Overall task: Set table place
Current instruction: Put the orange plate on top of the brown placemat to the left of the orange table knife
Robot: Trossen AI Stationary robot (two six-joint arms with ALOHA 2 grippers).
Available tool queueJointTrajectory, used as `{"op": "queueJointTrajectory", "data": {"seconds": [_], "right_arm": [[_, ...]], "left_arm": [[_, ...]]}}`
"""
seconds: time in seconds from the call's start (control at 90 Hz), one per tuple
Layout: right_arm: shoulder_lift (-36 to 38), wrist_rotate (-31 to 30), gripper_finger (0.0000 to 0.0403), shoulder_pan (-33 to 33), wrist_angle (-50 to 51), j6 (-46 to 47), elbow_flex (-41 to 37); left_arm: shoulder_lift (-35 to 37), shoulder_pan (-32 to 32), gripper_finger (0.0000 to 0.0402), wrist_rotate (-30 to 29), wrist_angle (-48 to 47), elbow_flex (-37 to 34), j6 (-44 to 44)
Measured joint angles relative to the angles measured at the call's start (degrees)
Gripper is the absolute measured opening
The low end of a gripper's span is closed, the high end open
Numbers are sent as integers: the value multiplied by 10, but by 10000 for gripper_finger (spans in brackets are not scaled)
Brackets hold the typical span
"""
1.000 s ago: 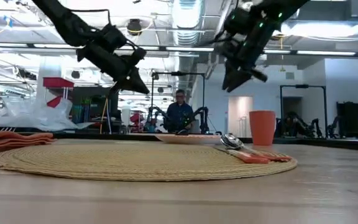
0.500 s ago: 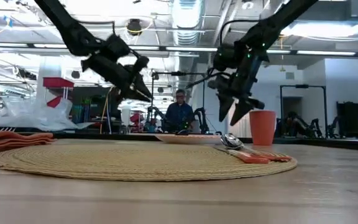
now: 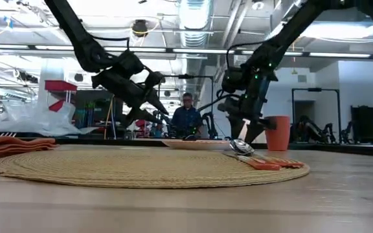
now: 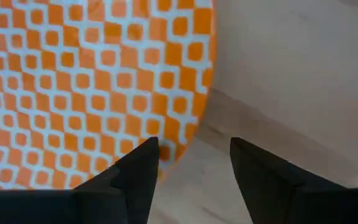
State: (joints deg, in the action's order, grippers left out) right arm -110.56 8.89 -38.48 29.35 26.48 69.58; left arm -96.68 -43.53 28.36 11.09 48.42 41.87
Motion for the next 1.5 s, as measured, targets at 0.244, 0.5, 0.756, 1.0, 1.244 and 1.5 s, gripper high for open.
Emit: {"op": "queueJointTrajectory", "data": {"seconds": [0.244, 0.5, 0.756, 1.0, 1.244, 1.5], "right_arm": [[-8, 11, 189, 0, -5, -7, 1], [-9, 20, 189, -7, -12, -13, 0], [-10, 19, 189, -5, -31, -17, 0], [-11, 16, 164, -1, -54, -12, 0], [-11, 13, 62, 18, -57, -11, -1], [-10, 17, 2, 24, -64, -20, 0]], "left_arm": [[0, -6, 138, 23, -83, 1, -28], [-8, -10, 138, -52, -83, 1, -36], [-91, 2, 138, -19, 6, 2, 63], [-94, 10, 138, -44, 57, 3, 114], [-94, 32, 137, -73, 36, 3, 90], [-94, 35, 96, -78, 35, 2, 97]]}}
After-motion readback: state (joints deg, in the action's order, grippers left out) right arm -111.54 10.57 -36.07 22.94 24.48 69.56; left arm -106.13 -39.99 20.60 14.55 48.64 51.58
